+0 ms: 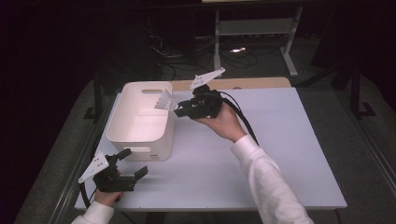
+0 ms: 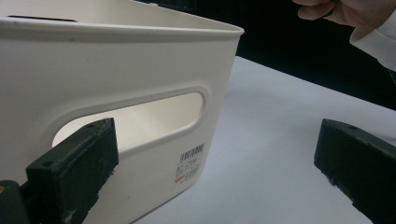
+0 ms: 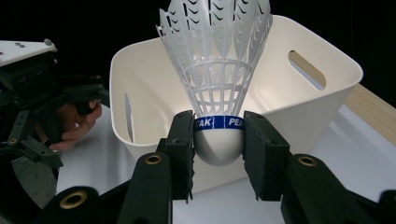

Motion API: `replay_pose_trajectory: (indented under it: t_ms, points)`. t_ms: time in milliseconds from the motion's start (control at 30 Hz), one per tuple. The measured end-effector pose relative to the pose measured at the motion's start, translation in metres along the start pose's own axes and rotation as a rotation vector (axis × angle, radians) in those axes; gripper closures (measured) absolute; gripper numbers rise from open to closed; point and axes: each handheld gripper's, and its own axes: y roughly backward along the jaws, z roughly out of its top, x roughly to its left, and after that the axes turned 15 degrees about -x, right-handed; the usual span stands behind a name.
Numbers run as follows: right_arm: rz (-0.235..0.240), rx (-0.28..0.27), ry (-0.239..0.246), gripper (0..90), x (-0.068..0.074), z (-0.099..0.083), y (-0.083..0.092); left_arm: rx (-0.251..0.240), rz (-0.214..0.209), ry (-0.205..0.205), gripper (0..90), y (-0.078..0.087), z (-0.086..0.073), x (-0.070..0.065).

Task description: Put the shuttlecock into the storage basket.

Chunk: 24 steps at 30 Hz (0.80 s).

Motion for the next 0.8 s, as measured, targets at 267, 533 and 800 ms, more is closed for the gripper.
replay_pose_trajectory:
  t_ms: [267,533,800]
  points:
    - [0.024,0.013,0.02,63.4,0.003,0.004,-0.015,-0.004,-0.003,-0.001,0.0,0.0,0.0,0.0]
    - [0.039,0.018,0.031,63.4,0.008,0.009,-0.024,-0.006,-0.004,0.001,0.0,0.0,0.0,0.0]
    - [0.051,0.034,0.024,63.4,0.012,0.01,-0.035,-0.002,-0.005,-0.004,0.0,0.0,0.0,0.0]
